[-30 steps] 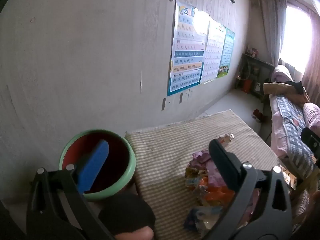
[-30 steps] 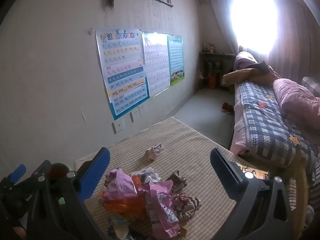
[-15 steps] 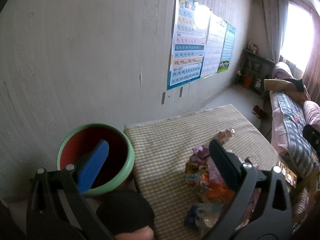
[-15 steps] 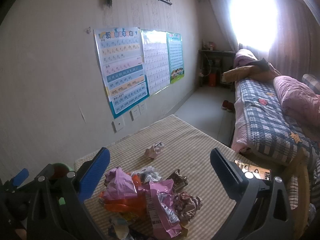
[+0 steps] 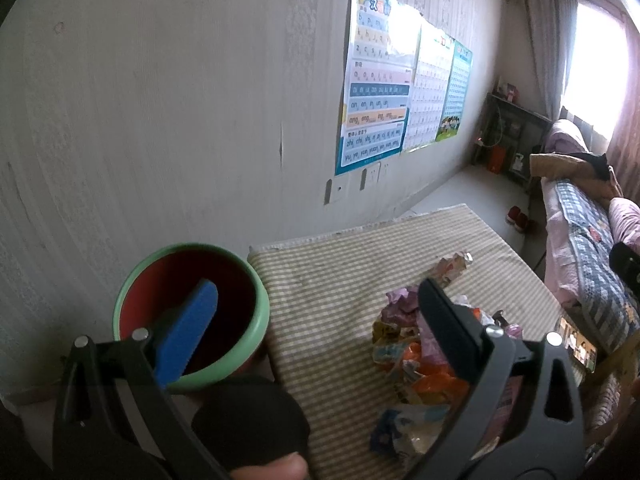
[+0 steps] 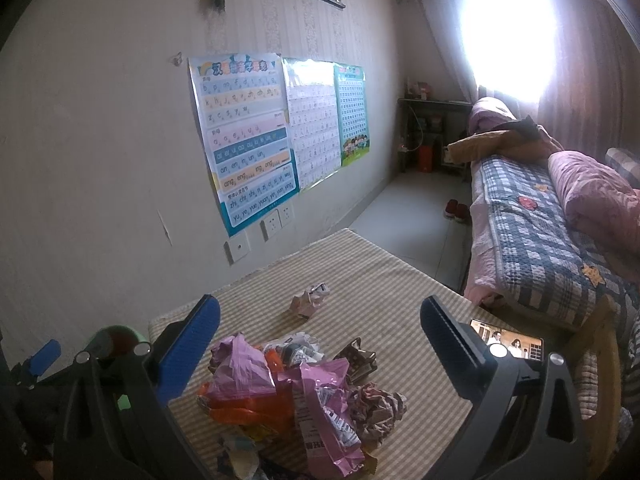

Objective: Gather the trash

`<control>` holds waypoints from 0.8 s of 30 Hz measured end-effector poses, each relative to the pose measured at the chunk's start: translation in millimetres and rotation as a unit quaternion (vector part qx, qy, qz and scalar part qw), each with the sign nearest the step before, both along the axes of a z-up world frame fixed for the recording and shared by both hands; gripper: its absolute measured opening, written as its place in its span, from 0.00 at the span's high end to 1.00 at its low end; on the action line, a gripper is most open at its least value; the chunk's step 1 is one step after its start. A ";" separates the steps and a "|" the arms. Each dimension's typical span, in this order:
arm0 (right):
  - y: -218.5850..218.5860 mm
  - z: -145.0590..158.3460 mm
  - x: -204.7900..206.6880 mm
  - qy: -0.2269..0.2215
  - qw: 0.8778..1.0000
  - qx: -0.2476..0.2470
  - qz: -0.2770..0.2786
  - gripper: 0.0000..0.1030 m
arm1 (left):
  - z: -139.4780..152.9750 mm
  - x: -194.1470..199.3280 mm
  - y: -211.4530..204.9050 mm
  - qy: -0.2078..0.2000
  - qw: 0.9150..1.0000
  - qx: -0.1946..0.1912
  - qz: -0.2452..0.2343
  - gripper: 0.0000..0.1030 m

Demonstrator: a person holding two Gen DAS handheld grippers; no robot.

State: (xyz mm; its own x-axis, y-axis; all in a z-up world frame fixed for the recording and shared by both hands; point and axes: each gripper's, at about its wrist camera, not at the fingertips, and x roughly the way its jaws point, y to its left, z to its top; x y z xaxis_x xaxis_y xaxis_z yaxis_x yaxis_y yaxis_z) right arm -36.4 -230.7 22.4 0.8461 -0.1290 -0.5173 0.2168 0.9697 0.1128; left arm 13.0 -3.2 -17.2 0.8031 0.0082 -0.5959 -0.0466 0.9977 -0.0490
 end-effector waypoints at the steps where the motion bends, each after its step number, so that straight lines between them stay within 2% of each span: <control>1: 0.3 0.4 0.4 0.000 1.000 -0.001 0.001 0.07 | -0.5 0.4 0.1 0.001 1.000 0.000 0.000 0.05; 24: 0.7 -8.6 0.1 0.008 1.000 -0.002 0.001 0.07 | -3.6 2.4 -0.9 0.005 1.000 0.009 0.001 0.05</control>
State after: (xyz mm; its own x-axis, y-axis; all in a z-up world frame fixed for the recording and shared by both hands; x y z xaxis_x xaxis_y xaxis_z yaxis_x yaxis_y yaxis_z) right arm -36.2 -230.0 13.7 0.8380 -0.1293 -0.5301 0.2167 0.9705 0.1059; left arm 15.4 -4.2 -20.8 0.7968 0.0200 -0.6039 -0.0483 0.9984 -0.0306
